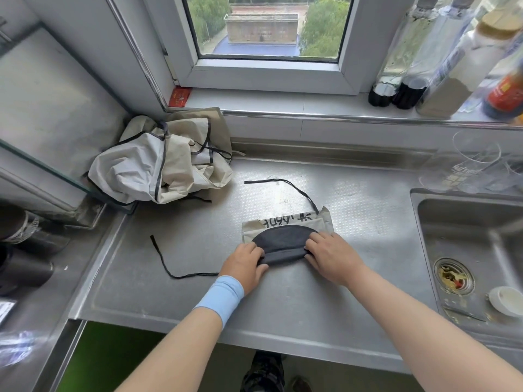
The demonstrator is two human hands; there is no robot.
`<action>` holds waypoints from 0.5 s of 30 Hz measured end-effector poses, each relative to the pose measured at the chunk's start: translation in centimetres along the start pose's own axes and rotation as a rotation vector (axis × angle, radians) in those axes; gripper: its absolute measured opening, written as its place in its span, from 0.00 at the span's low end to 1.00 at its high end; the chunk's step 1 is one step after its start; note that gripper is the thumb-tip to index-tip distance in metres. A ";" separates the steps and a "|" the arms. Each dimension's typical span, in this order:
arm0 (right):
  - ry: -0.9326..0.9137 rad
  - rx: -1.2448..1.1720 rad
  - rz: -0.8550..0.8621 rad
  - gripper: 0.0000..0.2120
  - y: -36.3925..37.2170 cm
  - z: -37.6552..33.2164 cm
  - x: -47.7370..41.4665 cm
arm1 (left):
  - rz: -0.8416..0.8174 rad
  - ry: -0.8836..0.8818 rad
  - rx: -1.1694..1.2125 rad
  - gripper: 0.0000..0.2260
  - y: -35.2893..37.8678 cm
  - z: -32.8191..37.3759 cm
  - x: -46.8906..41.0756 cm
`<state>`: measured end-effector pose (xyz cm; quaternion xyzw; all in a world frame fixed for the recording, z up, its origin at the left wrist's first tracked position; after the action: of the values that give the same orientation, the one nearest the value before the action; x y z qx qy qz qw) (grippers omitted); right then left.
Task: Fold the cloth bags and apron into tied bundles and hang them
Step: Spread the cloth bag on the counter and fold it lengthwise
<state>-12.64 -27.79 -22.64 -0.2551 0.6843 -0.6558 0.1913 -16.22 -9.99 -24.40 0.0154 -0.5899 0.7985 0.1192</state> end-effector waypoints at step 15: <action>0.198 -0.036 0.064 0.13 -0.7 1.4 -3.5 | 0.175 -0.221 0.039 0.11 -2.8 0.1 -2.7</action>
<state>-8.95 -26.80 -22.28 -0.1702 0.7195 -0.6589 0.1389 -13.04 -9.80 -22.19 0.0542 -0.5829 0.8106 -0.0169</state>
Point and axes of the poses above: each hand's wrist, its own x-axis away from the middle knuckle, its own y-axis out of the palm, z = x × y, the point moved 9 cm from there along -x, towards the middle knuckle, and after that the axes turned 2 degrees about z, right-handed, at the moved point
